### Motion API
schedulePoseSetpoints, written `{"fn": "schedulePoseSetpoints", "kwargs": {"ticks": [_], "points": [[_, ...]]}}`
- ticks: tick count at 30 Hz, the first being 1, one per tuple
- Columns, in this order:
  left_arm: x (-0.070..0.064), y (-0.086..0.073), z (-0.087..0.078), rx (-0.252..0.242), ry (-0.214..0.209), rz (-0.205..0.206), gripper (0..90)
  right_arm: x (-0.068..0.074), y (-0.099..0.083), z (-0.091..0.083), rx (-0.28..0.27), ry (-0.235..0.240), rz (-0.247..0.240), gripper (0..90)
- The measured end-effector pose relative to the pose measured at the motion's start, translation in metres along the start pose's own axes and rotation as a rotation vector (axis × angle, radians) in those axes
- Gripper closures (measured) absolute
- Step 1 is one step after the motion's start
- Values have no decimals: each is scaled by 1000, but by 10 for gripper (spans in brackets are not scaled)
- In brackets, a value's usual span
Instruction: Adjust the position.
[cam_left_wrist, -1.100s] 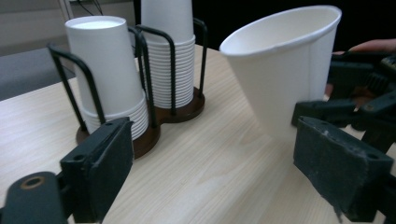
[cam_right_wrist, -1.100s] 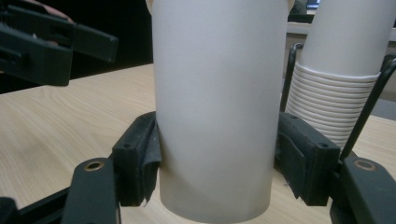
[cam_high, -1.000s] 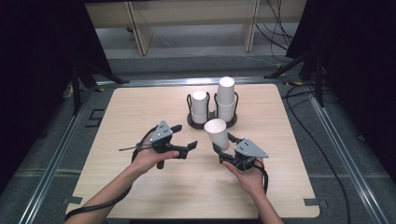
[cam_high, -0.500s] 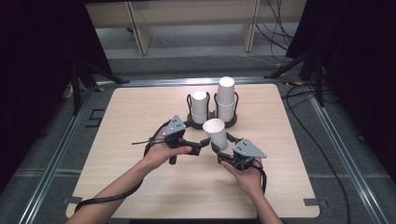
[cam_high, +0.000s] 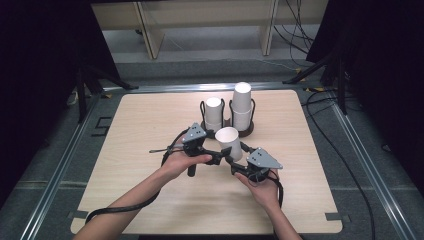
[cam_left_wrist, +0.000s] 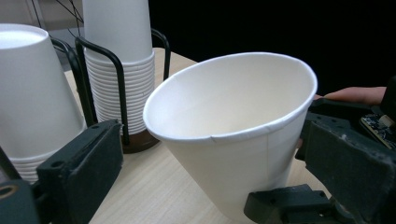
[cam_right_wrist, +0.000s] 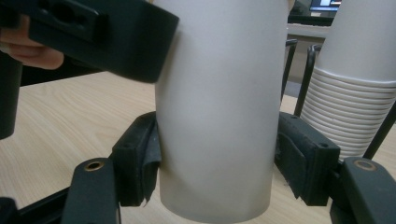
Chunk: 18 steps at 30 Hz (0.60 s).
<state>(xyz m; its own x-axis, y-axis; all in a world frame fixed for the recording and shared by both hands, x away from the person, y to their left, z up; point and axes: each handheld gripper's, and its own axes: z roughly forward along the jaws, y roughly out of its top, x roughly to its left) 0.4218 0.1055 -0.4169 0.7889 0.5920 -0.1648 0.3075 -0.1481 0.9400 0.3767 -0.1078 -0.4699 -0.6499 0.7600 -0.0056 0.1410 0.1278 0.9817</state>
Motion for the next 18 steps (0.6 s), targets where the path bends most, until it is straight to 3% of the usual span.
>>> {"fn": "schedulePoseSetpoints", "kwargs": {"ticks": [7, 11, 15, 17, 18], "points": [[1, -1, 6, 4, -11, -48, 43, 1, 1, 1, -5, -1, -9, 354], [2, -1, 8, 2, -27, -54, 50, 2, 1, 3, -22, -10, 2, 354], [3, -1, 10, 8, -33, -66, 55, 1, 2, 1, 0, 1, -13, 354], [3, -1, 10, 15, -34, -66, 66, 1, 1, 4, -31, 14, -18, 354], [3, -1, 11, 15, -36, -66, 71, 2, 1, 3, -9, 2, -16, 354]]}}
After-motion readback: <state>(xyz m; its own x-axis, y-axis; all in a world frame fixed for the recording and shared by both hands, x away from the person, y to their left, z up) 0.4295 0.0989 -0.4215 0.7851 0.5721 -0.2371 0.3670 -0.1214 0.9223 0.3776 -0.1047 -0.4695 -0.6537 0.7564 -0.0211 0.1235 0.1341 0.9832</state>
